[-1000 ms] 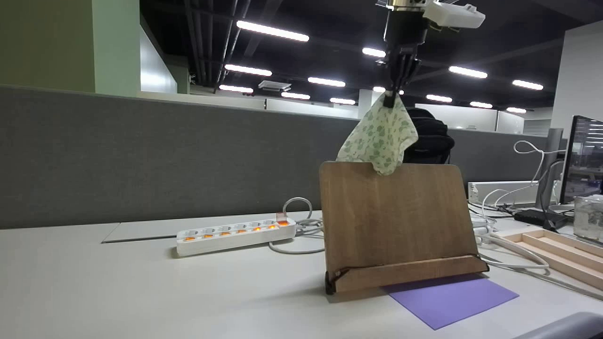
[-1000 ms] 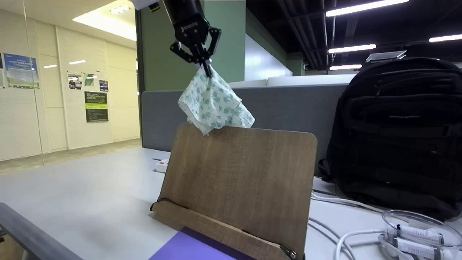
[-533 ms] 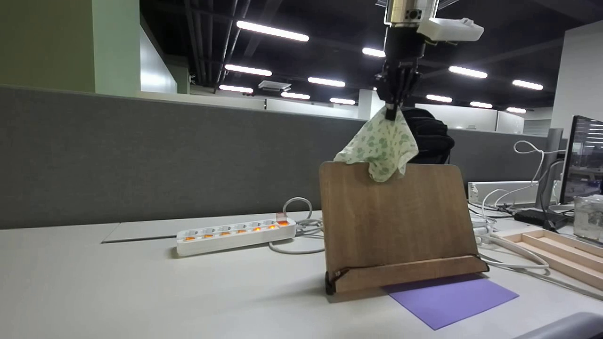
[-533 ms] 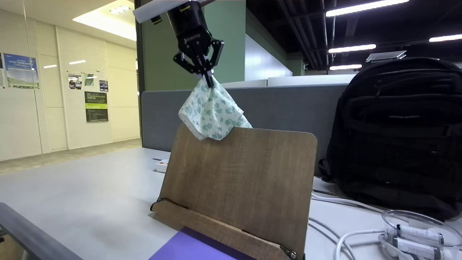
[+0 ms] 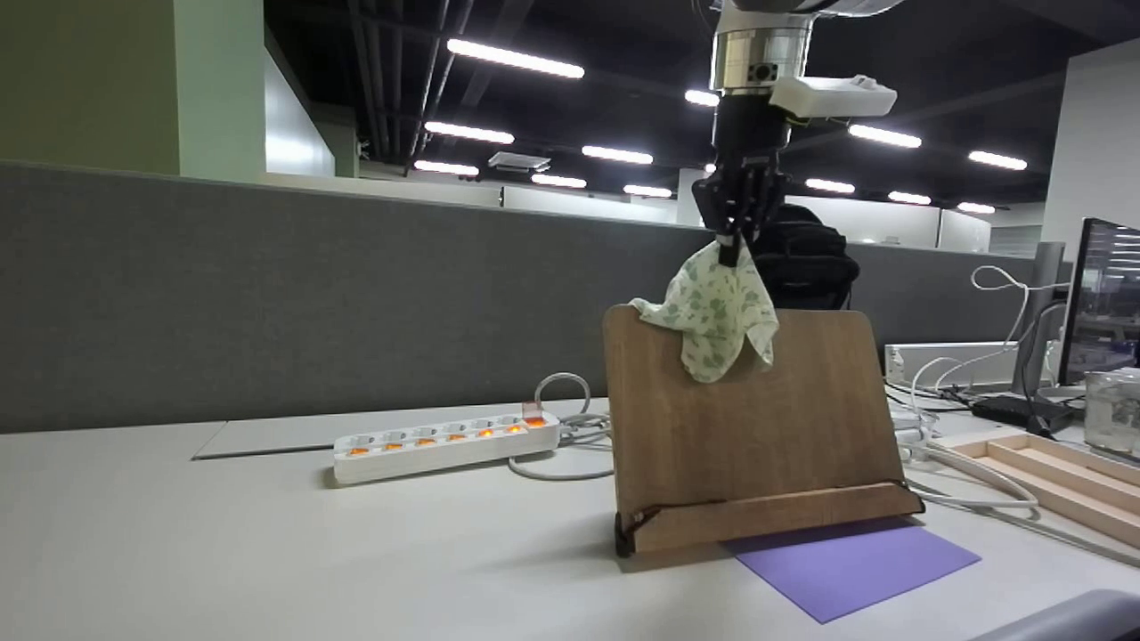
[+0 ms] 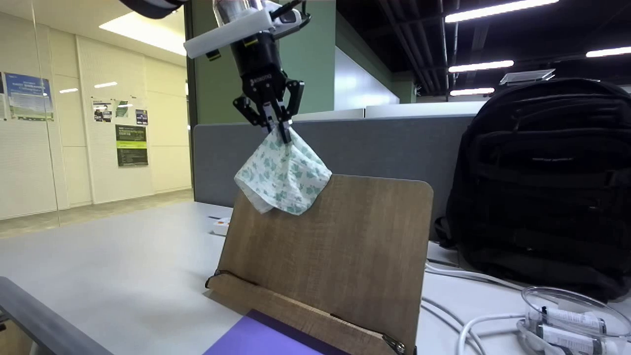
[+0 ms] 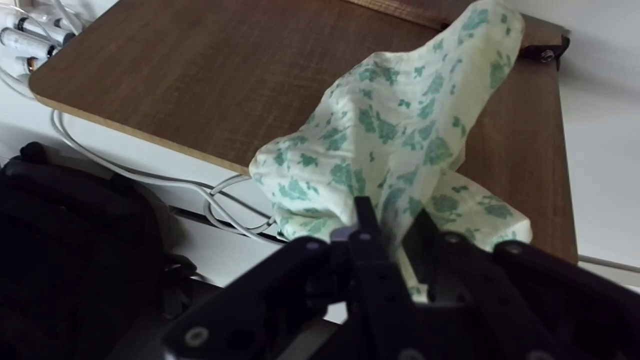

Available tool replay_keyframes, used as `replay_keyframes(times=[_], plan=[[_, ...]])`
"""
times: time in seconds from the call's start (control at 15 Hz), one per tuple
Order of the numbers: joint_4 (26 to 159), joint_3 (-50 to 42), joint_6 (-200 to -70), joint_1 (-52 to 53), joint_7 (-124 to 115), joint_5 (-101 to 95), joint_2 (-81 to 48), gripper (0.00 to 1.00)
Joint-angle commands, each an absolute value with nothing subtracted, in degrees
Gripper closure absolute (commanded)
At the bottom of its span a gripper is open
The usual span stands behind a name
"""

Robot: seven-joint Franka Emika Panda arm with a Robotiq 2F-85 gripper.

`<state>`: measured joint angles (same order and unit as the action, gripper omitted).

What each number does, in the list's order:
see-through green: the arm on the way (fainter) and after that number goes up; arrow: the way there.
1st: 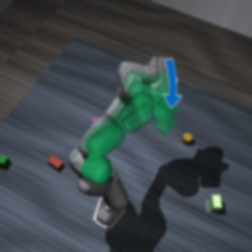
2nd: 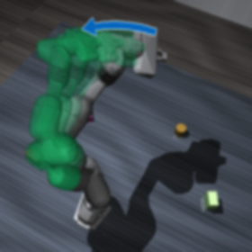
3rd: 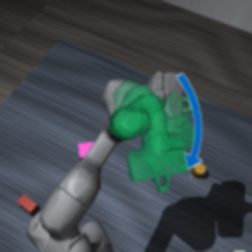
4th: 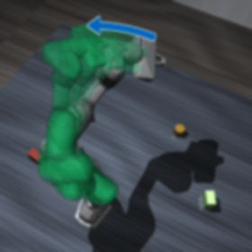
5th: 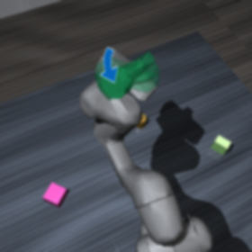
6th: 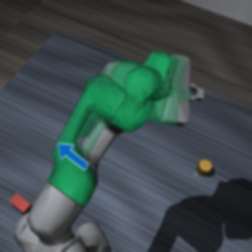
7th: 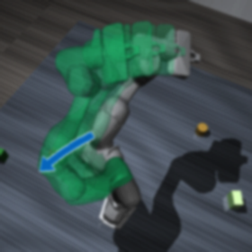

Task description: Put the towel on the wooden object

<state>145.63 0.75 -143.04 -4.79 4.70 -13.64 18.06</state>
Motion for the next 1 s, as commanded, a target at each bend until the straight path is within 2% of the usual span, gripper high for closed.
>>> replay_keyframes(times=[0.0, 0.47, 0.93], plan=[[144.3, 1.8, -141.1, -4.4, 2.2, -15.2, 17.4, 0.47], [143.7, 2.7, -139.8, -1.7, 5.1, -13.9, 19.7, 0.01], [143.0, 3.8, -139.2, 0.0, 6.2, -14.9, 23.4, 0.00]])
